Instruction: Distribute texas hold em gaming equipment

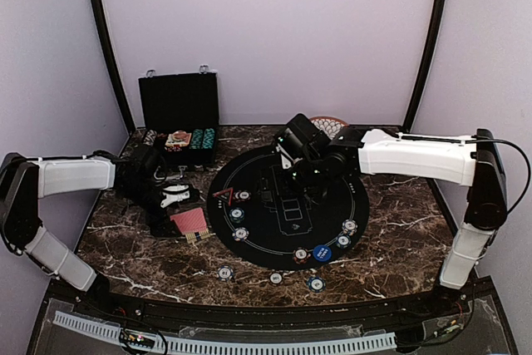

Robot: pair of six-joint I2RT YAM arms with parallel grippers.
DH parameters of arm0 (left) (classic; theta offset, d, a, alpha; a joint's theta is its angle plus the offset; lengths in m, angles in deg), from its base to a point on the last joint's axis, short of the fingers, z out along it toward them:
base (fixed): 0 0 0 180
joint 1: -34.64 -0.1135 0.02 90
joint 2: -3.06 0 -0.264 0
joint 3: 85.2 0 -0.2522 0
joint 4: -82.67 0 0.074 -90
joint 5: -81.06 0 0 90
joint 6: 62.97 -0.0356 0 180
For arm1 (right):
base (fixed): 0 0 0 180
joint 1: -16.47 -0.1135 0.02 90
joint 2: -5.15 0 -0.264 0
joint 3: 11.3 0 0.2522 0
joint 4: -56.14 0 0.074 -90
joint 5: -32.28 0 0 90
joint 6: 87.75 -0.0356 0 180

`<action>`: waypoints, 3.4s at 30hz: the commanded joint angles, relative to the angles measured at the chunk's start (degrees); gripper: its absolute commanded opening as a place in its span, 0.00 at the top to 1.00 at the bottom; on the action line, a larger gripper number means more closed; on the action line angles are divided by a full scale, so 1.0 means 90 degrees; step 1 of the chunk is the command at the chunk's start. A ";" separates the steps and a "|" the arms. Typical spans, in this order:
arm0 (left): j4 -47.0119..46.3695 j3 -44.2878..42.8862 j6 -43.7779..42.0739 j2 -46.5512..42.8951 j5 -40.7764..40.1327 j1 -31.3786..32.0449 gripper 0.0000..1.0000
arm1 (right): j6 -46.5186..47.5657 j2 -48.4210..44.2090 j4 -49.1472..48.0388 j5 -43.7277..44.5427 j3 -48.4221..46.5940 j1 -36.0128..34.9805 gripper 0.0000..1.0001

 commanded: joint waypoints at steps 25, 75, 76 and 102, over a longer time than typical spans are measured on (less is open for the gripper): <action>-0.0511 0.0217 0.0162 0.0329 -0.0118 0.0149 0.01 | -0.0029 -0.0039 0.0077 0.0132 -0.0068 -0.0076 0.02; -0.0950 0.0449 -0.0175 0.0820 -0.0829 0.0194 0.03 | -0.0062 -0.0069 -0.0048 0.0035 0.0108 -0.0074 0.01; -0.0950 0.0444 -0.0168 0.0851 -0.0873 0.0194 0.05 | -0.0067 -0.0073 -0.0045 0.0042 0.0108 -0.0076 0.02; -0.0812 0.0426 -0.0184 0.0402 -0.0983 0.0194 0.74 | -0.0166 -0.0127 -0.0359 -0.0198 0.0271 -0.0076 0.04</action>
